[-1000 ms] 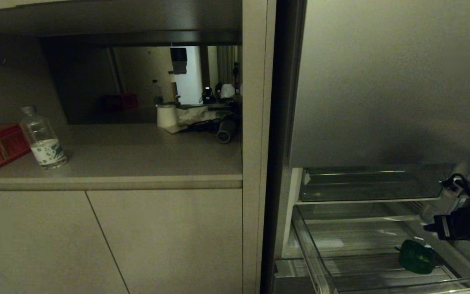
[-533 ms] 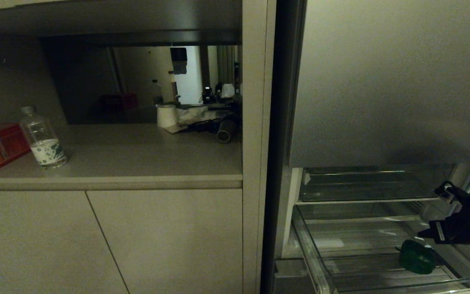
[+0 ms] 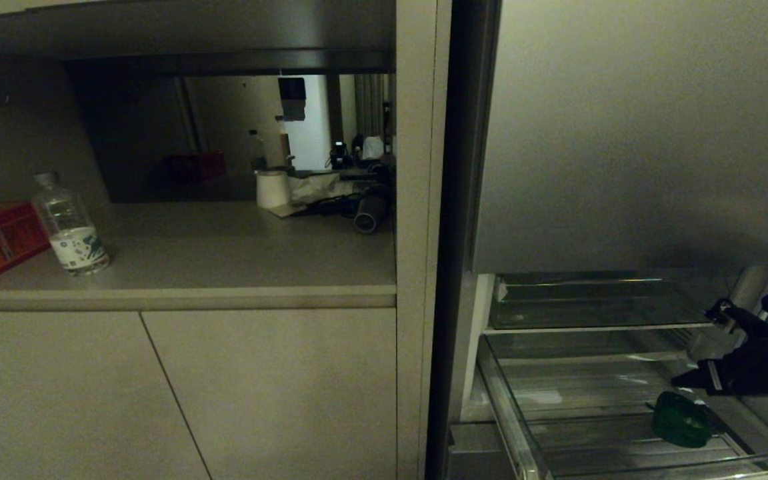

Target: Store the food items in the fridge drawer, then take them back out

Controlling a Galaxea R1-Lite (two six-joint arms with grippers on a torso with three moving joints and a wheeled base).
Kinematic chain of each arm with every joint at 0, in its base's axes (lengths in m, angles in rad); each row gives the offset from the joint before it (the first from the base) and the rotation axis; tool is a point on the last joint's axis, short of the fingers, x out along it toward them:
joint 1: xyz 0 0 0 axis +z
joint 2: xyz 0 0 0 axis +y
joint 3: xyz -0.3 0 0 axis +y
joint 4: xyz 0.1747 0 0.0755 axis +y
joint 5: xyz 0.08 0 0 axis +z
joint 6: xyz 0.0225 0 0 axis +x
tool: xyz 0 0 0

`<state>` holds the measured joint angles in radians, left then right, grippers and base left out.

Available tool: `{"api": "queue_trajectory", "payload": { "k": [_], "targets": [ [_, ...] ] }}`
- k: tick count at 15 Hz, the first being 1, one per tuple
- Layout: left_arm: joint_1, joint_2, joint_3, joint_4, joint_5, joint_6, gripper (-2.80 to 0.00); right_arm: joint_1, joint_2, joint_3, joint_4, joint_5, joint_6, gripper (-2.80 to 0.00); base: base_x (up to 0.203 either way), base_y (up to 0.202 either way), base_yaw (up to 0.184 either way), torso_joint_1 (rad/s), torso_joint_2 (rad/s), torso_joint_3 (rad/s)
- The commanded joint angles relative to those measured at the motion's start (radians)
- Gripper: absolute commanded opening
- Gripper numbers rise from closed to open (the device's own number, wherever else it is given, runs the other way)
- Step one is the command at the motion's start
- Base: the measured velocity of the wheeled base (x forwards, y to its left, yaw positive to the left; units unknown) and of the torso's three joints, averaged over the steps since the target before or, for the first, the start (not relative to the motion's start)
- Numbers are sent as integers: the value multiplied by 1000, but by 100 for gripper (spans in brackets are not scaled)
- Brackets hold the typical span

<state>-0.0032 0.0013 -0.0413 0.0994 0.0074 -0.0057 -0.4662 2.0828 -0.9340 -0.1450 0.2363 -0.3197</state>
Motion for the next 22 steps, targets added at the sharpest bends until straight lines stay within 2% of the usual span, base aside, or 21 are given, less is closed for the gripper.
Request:
{"api": "queue_trajectory", "payload": {
  "k": [1, 9, 22],
  "targets": [
    [0, 0, 0, 0, 2, 0, -280, 0, 45, -3, -1, -2, -2, 0, 0, 0, 0, 0, 0, 0],
    [0, 0, 0, 0, 0, 0, -280, 3, 140, -53, -1, -9, -4, 0, 0, 0, 0, 0, 0, 0],
    [0, 0, 0, 0, 0, 0, -280, 21, 194, -57, 1, -12, -5, 0, 0, 0, 0, 0, 0, 0]
  ]
}}
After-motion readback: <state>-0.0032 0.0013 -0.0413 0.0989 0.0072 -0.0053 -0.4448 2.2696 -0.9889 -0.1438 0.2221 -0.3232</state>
